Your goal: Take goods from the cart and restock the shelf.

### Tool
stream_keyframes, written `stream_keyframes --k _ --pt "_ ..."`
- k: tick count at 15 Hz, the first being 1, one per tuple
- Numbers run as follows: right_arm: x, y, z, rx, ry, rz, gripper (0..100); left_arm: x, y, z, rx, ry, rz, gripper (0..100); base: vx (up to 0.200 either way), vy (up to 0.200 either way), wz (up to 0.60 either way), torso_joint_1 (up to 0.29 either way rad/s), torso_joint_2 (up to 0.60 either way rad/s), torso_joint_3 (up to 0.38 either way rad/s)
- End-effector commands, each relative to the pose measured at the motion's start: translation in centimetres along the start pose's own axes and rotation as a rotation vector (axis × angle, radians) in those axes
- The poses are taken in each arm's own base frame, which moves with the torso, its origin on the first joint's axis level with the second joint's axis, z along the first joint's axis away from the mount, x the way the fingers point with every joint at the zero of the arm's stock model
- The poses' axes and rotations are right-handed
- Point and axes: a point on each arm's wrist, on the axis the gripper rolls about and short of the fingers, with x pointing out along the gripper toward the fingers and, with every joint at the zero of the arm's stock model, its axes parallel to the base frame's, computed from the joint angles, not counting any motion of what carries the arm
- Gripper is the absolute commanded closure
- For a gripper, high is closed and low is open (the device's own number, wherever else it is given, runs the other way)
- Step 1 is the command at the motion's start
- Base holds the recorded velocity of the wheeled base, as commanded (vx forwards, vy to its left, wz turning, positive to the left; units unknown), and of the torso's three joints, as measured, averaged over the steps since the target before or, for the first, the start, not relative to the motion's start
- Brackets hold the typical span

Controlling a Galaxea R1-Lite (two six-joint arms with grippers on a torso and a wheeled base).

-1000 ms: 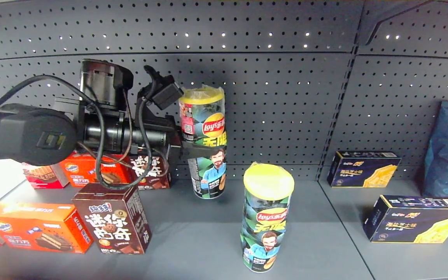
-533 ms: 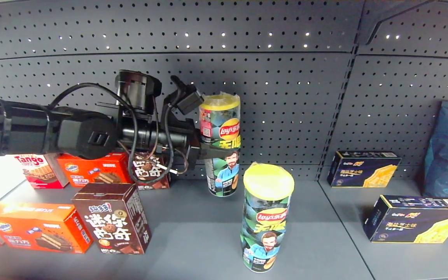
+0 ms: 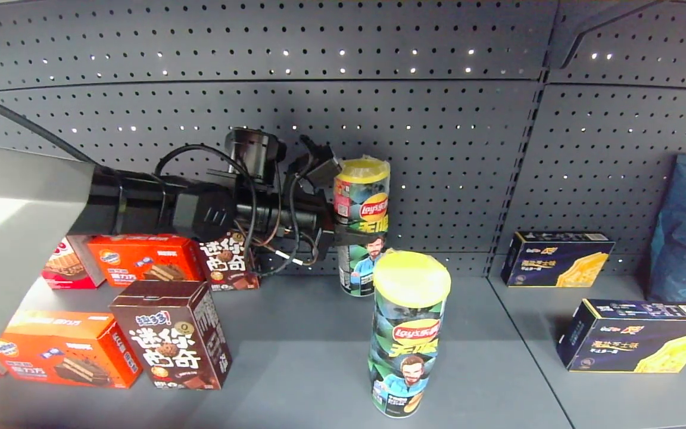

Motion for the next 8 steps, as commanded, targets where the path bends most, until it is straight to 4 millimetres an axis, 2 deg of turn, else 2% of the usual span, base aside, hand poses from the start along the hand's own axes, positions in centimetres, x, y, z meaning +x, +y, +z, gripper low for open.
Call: stream_keyframes --k 1,4,8 --pt "0.0 0.0 0.0 0.0 0.004 0.001 0 1.6 0.6 -1.3 -0.01 0.011 -0.015 100 0.0 0.0 0.0 0.0 0.0 0.0" --pt "0.0 0.0 0.0 0.0 0.002 0.001 0 2.4 1.2 -2.2 0.0 0.002 -0.012 100 0.0 0.0 0.0 0.0 0.0 0.0" --pt "0.0 0.0 0.0 0.0 0.002 0.001 0 2.6 2.0 -2.4 0.008 -0.008 -0.003 100 0.0 0.0 0.0 0.0 0.0 0.0"
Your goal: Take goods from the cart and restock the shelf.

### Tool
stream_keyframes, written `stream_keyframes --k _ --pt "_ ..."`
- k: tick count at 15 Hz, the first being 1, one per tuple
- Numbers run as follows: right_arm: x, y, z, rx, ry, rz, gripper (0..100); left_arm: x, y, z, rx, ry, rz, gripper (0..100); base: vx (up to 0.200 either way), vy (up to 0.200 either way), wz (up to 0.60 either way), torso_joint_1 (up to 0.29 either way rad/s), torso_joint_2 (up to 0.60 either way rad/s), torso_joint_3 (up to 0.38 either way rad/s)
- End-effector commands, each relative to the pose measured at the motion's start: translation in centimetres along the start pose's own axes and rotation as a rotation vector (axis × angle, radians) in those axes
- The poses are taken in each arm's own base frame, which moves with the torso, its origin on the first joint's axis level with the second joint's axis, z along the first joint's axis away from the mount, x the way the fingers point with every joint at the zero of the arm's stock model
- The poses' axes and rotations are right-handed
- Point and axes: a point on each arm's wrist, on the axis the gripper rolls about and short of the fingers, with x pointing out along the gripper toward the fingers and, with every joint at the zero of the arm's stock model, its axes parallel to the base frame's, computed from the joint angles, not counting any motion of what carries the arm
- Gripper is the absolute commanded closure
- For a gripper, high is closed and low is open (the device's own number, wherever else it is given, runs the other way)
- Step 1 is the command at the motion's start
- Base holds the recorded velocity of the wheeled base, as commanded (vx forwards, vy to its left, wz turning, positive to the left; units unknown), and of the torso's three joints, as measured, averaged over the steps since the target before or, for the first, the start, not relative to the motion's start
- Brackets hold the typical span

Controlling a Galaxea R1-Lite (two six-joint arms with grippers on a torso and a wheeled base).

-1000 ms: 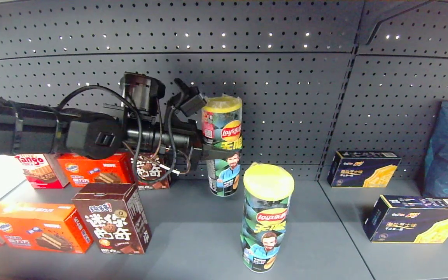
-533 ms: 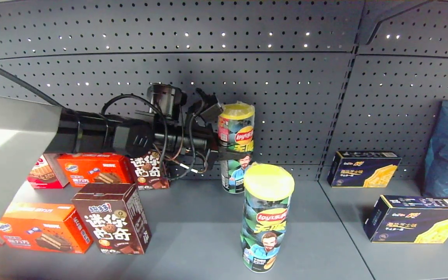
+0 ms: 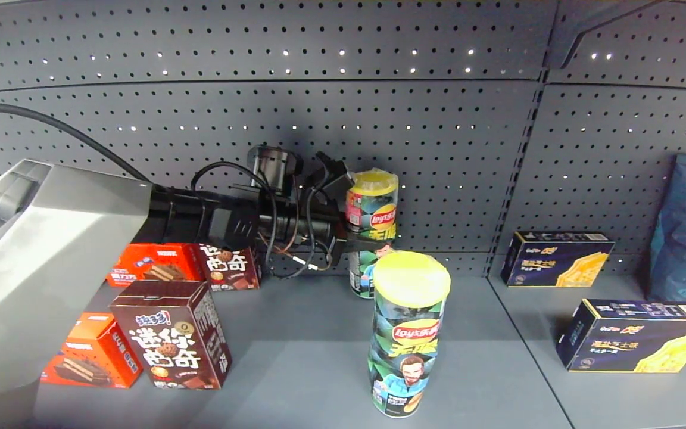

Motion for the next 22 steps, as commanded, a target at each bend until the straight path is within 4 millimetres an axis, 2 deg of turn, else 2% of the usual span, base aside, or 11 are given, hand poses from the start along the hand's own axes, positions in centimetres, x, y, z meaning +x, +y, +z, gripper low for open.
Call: stream_keyframes --k 1,11,20,21,22 --pt "0.0 0.0 0.0 0.0 0.002 0.001 0 0.2 0.5 -0.6 -0.009 0.004 0.001 100 0.0 0.0 0.0 0.0 0.0 0.0" --pt "0.0 0.0 0.0 0.0 0.002 0.001 0 -0.1 0.6 -1.0 -0.021 -0.009 -0.038 100 0.0 0.0 0.0 0.0 0.0 0.0" --pt "0.0 0.0 0.0 0.0 0.003 0.001 0 1.0 -0.1 -1.9 -0.019 0.011 -0.067 100 0.0 0.0 0.0 0.0 0.0 0.0" --pt "0.0 0.0 0.0 0.0 0.002 0.001 0 1.1 -0.1 -2.0 -0.018 0.012 -0.067 0 0.0 0.0 0.0 0.0 0.0 0.0" --pt "0.0 0.0 0.0 0.0 0.002 0.001 0 1.1 -0.1 -2.0 -0.011 0.01 -0.066 0 0.0 0.0 0.0 0.0 0.0 0.0"
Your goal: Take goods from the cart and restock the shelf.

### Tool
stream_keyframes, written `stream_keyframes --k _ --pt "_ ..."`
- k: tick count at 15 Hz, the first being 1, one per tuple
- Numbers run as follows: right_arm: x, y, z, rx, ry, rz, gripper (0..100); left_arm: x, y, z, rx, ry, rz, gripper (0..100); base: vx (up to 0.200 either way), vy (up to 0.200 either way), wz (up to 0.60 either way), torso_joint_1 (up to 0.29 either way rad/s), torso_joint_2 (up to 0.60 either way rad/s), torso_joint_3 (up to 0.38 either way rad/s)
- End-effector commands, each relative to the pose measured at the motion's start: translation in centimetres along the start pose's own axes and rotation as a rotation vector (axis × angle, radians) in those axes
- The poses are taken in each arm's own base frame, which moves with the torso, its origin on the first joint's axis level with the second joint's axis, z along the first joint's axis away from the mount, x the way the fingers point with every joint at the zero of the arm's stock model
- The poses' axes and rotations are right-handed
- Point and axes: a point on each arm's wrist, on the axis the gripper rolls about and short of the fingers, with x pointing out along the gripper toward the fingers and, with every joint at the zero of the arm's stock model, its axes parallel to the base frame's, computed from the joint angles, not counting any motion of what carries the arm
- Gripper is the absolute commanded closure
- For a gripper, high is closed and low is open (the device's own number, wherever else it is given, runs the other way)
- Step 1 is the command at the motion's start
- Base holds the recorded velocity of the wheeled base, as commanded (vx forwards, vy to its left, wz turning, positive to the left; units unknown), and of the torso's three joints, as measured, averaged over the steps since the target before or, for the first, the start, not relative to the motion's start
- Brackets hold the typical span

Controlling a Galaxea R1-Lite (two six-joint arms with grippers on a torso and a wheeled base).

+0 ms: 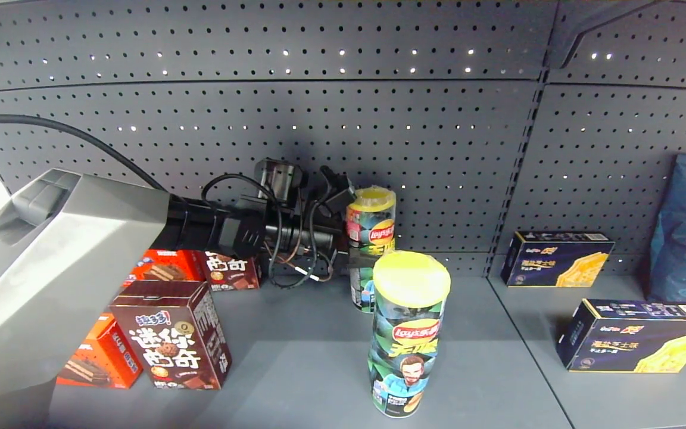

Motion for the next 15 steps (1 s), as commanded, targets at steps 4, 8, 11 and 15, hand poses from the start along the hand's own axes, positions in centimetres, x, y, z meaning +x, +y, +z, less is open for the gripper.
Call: stream_keyframes --k 4,8,11,15 --pt "0.0 0.0 0.0 0.0 0.001 0.001 0 -0.1 0.1 -0.2 -0.005 0.007 0.007 0 0.0 0.0 0.0 0.0 0.0 0.0" --pt "0.0 0.0 0.0 0.0 0.002 0.001 0 -1.9 -0.1 0.1 -0.014 0.019 0.047 0 0.0 0.0 0.0 0.0 0.0 0.0" --pt "0.0 0.0 0.0 0.0 0.002 0.001 0 -3.4 -1.4 -0.6 -0.046 0.051 0.075 0 0.0 0.0 0.0 0.0 0.0 0.0" --pt "0.0 0.0 0.0 0.0 0.001 0.001 0 -4.0 -2.5 -0.9 -0.05 0.081 0.124 0 0.0 0.0 0.0 0.0 0.0 0.0"
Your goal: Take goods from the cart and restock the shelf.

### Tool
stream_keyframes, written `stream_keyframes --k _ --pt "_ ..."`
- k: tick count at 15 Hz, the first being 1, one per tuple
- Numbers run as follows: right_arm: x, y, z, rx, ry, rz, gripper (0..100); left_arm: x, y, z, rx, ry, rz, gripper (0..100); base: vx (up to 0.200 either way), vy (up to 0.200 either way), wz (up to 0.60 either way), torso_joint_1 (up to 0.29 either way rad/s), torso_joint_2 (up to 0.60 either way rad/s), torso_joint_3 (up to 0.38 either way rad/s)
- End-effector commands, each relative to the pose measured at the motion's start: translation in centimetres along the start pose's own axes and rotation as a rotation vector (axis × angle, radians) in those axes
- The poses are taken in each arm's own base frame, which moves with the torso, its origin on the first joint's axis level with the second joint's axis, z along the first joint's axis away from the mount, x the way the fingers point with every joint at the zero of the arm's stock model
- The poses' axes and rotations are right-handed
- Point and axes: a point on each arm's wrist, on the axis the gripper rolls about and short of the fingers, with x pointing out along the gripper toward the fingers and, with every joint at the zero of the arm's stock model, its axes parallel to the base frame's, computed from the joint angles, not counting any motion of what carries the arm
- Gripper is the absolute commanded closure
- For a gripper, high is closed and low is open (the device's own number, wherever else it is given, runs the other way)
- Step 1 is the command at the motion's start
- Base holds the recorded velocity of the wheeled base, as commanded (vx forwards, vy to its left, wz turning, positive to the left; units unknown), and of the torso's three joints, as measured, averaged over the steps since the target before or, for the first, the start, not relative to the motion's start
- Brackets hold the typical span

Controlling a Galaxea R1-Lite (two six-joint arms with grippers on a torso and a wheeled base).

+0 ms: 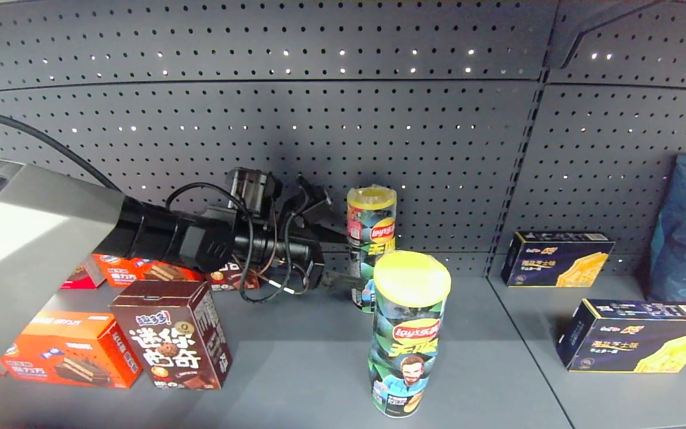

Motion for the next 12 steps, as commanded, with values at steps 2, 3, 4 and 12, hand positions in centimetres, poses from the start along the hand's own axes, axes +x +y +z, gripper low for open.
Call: stream_keyframes --k 2,3,4,12 --pt "0.01 0.0 0.01 0.0 0.0 0.0 0 -0.62 -0.54 0.15 -0.002 0.013 0.025 0 0.0 0.0 0.0 0.0 0.0 0.0" --pt "0.01 0.0 0.0 0.0 0.002 0.0 0 -0.62 -0.53 0.11 -0.002 0.019 0.036 0 0.0 0.0 0.0 0.0 0.0 0.0" --pt "0.01 0.0 0.01 0.0 0.0 0.0 0 -0.62 -0.5 0.03 -0.002 0.03 0.056 0 0.0 0.0 0.0 0.0 0.0 0.0" --pt "0.01 0.0 0.01 0.0 0.0 0.0 0 -0.56 -0.49 -0.67 -0.026 0.114 0.177 0 0.0 0.0 0.0 0.0 0.0 0.0"
